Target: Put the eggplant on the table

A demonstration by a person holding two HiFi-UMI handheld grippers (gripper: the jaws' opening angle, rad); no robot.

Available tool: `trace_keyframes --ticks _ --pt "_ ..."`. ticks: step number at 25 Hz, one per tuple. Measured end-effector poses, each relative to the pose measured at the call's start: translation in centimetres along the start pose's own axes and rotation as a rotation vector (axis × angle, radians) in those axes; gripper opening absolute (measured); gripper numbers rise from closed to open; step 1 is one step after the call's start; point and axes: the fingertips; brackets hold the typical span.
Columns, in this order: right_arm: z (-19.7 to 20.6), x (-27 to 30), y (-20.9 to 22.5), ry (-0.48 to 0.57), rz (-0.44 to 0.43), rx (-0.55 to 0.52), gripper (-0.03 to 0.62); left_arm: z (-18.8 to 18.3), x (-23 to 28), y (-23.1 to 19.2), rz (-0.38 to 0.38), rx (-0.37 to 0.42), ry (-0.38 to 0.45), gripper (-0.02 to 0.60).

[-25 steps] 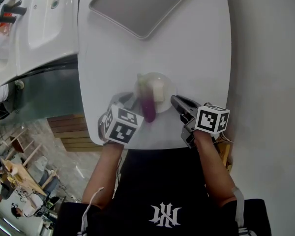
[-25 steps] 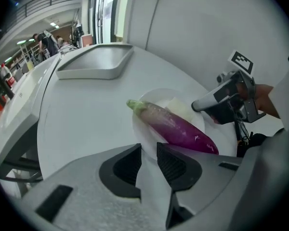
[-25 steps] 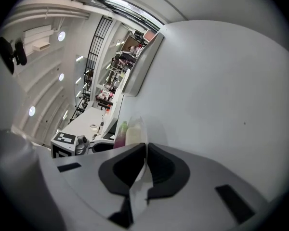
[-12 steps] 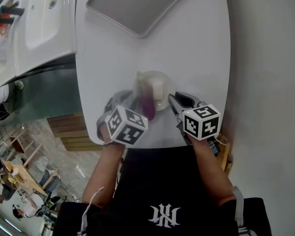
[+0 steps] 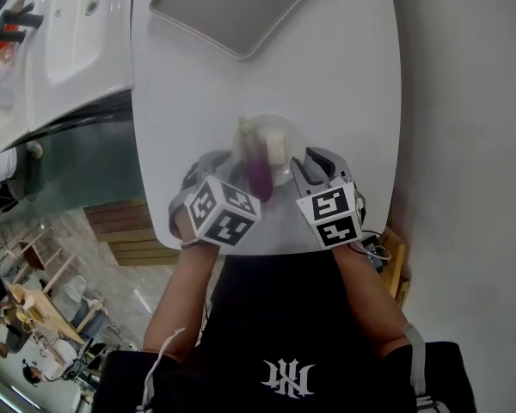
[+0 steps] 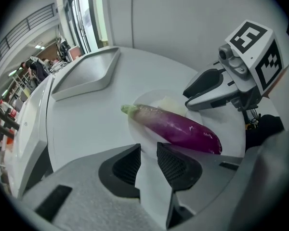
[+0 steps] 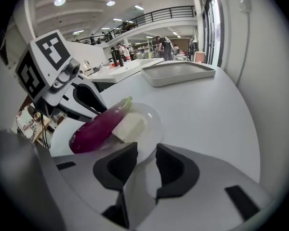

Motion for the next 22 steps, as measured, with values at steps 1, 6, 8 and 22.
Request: trace_keyframes --ticks 1,6,8,22 --pt "0.0 0.0 0.0 0.007 -0.004 -0.009 0.104 0.0 -0.1 0.0 -0.001 0.001 0.006 0.098" --pt "-1.8 -2.8 0.0 0.301 -0.183 0.096 0.101 0.6 -2.1 -0.5 -0.030 -0.014 0.149 0.054" --pt "-2.3 -5.6 -0.5 0.424 -0.258 0.119 0.051 1.8 -4.1 -0.6 -0.045 0.004 0.243 0.021" --pt "5.0 -22.8 -19.2 0.764 -0.394 -0.020 0.005 12.1 -15.7 19.2 0.381 -0.150 0.806 0.006"
Point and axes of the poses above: the fingertips, and each gripper's own axes: x forward along the fingers, y to its right, z out of its underside, and after that the axes turned 3 degrees about x, right-handed
